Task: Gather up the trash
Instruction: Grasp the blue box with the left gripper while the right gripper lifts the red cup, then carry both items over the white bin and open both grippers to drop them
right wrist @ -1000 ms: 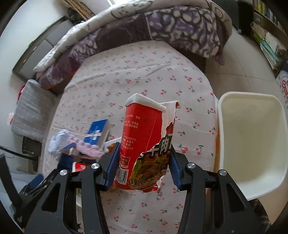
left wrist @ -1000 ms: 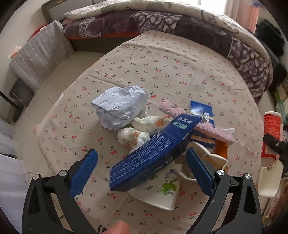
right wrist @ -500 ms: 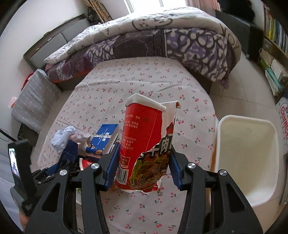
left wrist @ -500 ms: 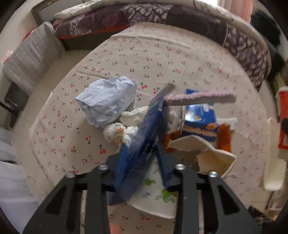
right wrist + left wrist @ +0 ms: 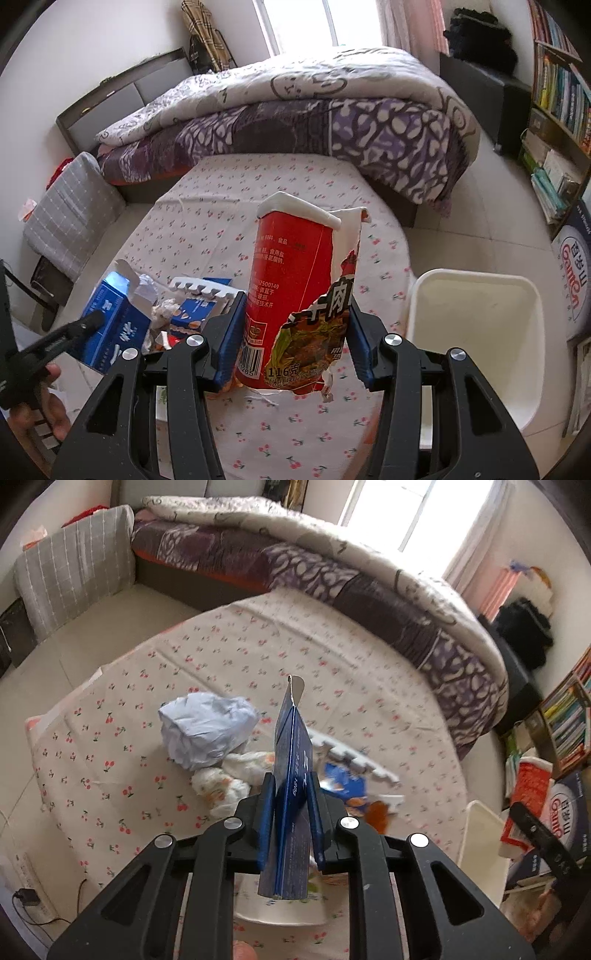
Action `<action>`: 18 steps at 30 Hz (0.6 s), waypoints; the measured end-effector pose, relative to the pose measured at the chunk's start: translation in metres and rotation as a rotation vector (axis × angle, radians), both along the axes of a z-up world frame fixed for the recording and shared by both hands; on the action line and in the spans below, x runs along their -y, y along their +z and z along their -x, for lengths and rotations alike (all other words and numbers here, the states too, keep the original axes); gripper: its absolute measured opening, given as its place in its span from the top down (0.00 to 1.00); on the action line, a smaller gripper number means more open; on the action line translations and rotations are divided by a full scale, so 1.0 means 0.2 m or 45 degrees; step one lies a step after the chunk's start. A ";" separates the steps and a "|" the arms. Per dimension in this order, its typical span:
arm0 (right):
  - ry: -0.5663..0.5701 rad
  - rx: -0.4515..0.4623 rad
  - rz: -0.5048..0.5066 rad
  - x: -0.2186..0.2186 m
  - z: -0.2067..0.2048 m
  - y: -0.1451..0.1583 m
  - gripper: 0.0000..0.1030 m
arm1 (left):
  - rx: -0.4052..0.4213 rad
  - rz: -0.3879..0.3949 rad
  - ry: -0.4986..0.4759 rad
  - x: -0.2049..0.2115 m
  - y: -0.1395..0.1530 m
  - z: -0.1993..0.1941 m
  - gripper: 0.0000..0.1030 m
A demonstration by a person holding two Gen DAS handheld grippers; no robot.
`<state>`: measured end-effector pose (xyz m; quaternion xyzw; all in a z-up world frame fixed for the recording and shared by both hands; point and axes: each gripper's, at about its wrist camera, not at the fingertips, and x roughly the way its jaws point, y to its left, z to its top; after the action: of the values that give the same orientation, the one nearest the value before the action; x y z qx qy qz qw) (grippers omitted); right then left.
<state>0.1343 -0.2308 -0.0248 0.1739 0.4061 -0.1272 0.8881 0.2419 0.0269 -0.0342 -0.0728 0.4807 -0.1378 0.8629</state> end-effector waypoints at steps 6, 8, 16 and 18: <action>-0.077 -0.013 0.026 0.14 0.10 0.01 0.53 | 0.053 0.023 -0.060 0.13 0.07 0.09 0.83; -0.104 -0.024 0.033 0.19 0.14 0.01 0.53 | 0.069 0.024 -0.091 0.18 0.08 0.12 0.83; -0.259 -0.089 -0.009 0.45 0.28 -0.02 0.52 | 0.102 0.020 -0.232 0.46 0.09 0.25 0.83; -0.304 -0.111 -0.028 0.53 0.31 -0.03 0.51 | 0.104 0.016 -0.263 0.53 0.08 0.28 0.83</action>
<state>0.0721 -0.3373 -0.0317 0.2251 0.4221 -0.2350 0.8462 0.1853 -0.0785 -0.0177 -0.0226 0.4493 -0.2316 0.8625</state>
